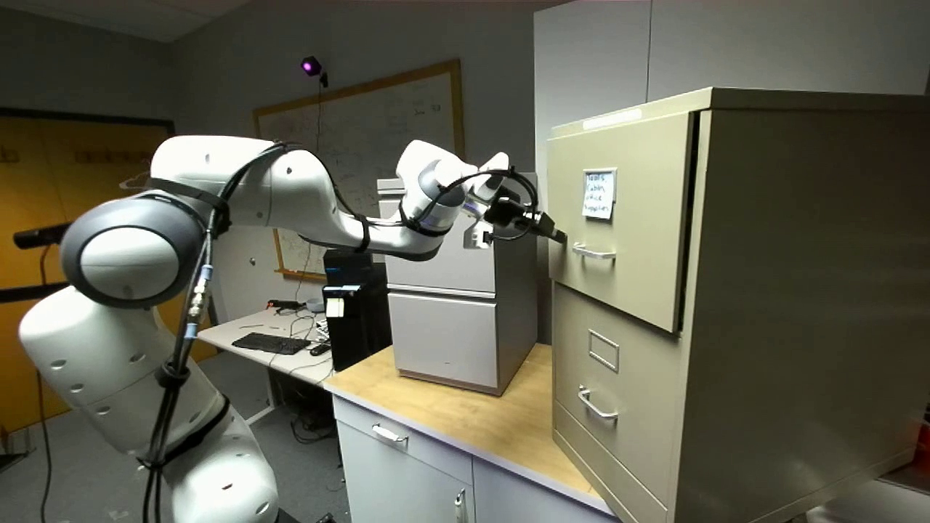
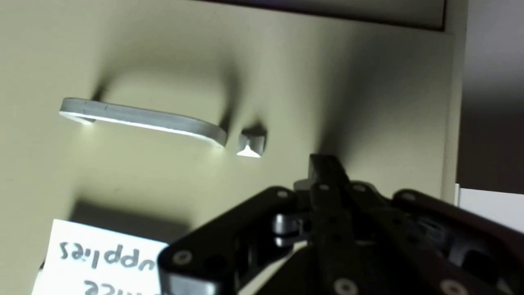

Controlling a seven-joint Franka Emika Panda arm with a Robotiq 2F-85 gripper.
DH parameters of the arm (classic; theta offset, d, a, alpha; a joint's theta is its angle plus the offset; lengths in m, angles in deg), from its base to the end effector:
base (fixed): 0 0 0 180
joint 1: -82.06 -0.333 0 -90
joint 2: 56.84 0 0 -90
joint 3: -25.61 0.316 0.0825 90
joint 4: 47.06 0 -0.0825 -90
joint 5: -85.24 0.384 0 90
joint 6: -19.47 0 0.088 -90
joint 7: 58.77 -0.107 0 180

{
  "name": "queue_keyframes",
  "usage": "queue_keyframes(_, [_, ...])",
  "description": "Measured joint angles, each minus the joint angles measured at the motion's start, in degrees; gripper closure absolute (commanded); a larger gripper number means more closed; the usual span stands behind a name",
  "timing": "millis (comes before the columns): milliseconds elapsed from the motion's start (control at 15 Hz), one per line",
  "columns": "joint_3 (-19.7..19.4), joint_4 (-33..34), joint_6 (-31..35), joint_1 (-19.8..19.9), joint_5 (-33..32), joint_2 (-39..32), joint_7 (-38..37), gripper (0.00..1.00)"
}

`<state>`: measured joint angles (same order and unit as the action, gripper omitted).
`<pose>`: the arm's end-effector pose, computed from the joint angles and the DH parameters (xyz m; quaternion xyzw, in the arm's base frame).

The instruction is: Close the top drawer

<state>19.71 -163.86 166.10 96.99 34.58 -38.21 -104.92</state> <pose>0.4751 -0.1778 0.6749 0.8165 -0.2697 0.4417 0.2559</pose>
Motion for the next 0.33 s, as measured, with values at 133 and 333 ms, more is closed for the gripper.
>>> queue_keyframes(133, [-0.05, 1.99, -1.09, -0.01, 2.57, -1.49, 1.95, 1.00])
queue_keyframes(333, [-0.19, 4.93, -2.55, 0.00, 5.59, -3.77, 4.32, 1.00])
